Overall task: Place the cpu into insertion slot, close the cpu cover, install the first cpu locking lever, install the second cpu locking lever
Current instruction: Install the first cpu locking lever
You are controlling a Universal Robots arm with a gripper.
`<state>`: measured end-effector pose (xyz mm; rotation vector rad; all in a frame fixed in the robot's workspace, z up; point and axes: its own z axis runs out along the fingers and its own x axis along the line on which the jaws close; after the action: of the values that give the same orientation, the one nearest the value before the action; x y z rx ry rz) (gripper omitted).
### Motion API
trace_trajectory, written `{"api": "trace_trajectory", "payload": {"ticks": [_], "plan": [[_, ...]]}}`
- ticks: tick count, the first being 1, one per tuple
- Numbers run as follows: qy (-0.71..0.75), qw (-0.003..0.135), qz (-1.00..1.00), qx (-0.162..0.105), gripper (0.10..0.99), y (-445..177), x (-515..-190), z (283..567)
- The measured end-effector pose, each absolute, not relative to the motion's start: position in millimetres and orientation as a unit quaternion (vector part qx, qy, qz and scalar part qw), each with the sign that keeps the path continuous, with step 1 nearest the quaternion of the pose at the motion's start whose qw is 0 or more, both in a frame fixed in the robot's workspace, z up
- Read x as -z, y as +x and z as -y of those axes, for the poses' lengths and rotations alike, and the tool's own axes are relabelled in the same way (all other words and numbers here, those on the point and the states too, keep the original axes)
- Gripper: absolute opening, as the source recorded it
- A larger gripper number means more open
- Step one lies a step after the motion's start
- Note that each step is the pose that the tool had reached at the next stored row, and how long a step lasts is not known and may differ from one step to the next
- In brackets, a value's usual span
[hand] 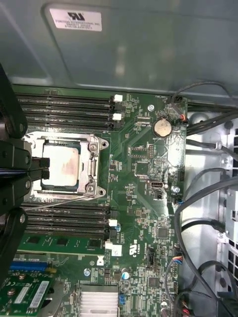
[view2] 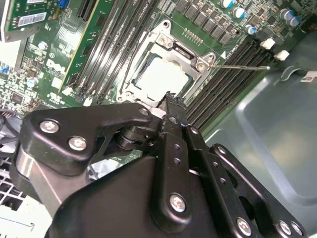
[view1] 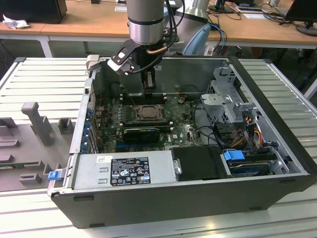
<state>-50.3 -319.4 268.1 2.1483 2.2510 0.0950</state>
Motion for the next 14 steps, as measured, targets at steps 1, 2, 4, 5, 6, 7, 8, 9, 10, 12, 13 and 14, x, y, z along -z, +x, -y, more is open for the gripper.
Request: {"api": "trace_trajectory", "payload": {"ticks": [1, 2, 4, 5, 6, 7, 8, 9, 10, 12, 13, 14], "plan": [[0.69, 0.014, -0.723, -0.031, 0.106, -50.3, -270.6, 319.4], [0.69, 0.014, -0.723, -0.03, 0.106, -50.3, -273.5, 319.4], [0.69, 0.014, -0.723, -0.031, 0.106, -50.3, -277.7, 319.4], [0.689, 0.014, -0.724, -0.031, 0.106, -50.3, -277.7, 319.3], [0.686, 0.014, -0.727, -0.031, 0.106, -50.3, -277.7, 319.3], [0.682, 0.014, -0.73, -0.031, 0.106, -50.3, -277.8, 319.3], [0.678, 0.014, -0.735, -0.031, 0.106, -50.3, -277.8, 319.3], [0.669, 0.013, -0.743, -0.031, 0.106, -50.3, -277.6, 319.3], [0.663, 0.013, -0.748, -0.031, 0.106, -50.3, -277.6, 319.4], [0.653, 0.013, -0.756, -0.031, 0.106, -50.3, -277.6, 319.4], [0.649, 0.013, -0.76, -0.031, 0.106, -50.3, -277.6, 319.3], [0.642, 0.012, -0.766, -0.031, 0.106, -50.3, -277.6, 319.3]]}}
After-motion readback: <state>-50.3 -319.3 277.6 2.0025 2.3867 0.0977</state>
